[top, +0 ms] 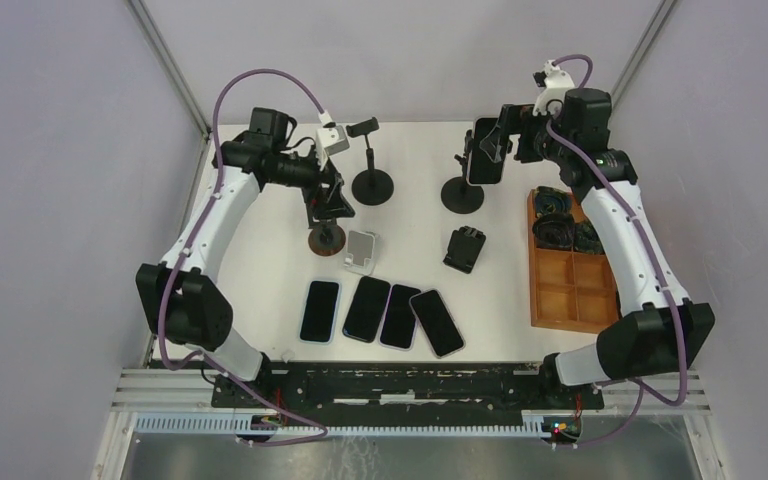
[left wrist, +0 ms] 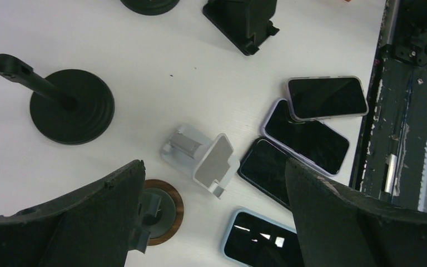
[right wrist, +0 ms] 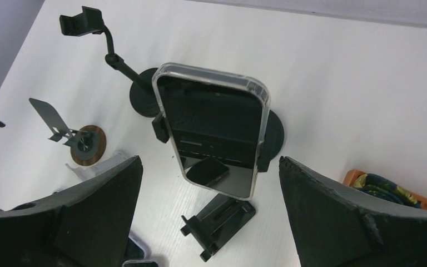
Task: Remove the phone from the phone stand
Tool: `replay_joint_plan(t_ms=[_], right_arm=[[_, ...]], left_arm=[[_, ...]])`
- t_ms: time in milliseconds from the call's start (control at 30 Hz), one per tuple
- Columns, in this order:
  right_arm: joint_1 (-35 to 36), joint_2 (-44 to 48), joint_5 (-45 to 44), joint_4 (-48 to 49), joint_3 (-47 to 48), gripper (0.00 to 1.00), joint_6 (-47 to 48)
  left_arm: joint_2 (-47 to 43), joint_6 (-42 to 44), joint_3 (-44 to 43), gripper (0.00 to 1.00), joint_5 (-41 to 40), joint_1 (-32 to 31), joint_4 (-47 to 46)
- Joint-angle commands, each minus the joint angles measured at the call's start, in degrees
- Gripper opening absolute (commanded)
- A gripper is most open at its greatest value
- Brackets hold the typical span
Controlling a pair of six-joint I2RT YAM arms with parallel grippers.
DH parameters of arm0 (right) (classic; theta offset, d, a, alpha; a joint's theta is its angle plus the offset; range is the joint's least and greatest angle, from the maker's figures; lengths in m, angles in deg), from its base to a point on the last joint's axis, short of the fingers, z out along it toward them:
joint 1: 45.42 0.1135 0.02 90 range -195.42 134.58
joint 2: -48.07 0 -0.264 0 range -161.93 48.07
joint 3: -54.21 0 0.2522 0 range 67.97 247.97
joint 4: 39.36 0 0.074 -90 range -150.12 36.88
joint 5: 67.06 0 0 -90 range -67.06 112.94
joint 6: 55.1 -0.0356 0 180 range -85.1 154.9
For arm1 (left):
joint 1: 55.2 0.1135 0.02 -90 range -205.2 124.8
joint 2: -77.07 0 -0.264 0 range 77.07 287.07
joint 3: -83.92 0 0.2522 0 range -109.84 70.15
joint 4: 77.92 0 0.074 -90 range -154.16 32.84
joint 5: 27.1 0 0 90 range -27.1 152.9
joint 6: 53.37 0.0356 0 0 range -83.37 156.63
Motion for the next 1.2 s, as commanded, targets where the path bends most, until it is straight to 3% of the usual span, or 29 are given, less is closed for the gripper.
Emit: replay_joint_plan(t_ms=[0, 167, 333, 500, 667, 767, 1033, 1167], right_arm=[[-1.04, -2.67, -1.07, 0.90, 5.86, 0.98, 4.31], [-2.43, -7.41, 5.78, 2.18, 9.66, 0.98, 4.99], [-2.63, -10.62, 13.26, 10.32, 7.54, 0.97, 0.03], [-2.57, -12.18, 18.75, 19.94, 3.09, 0.77, -7.45], [-2.55, -11.45, 19.42, 23.94, 0.33, 0.40, -10.79], [-2.56, -10.17, 19.32, 26.13, -1.63, 0.27, -11.52], [-2.56, -8.58, 20.62, 30.19, -3.04, 0.20, -14.06], [-2.57, -8.42, 22.23, 32.70, -2.27, 0.08, -16.66]], left_arm=[[-0.99, 2.39, -3.50, 1.00, -1.81, -1.60, 4.86], [-0.70, 0.99, -5.11, 1.00, -2.58, -3.21, 6.26], [0.21, -0.11, -6.97, 1.00, -2.43, -4.31, 8.32], [1.03, -3.88, -7.29, 1.00, -0.91, -4.59, 8.19], [1.70, -10.98, -7.85, 1.00, -5.41, -5.01, 3.69], [1.86, -12.78, -8.52, 1.00, -7.90, -5.50, 2.14], [0.98, -12.30, -6.19, 1.00, -9.82, -8.39, -0.19], [1.04, -11.58, -5.55, 1.00, -10.09, -9.00, -0.45]])
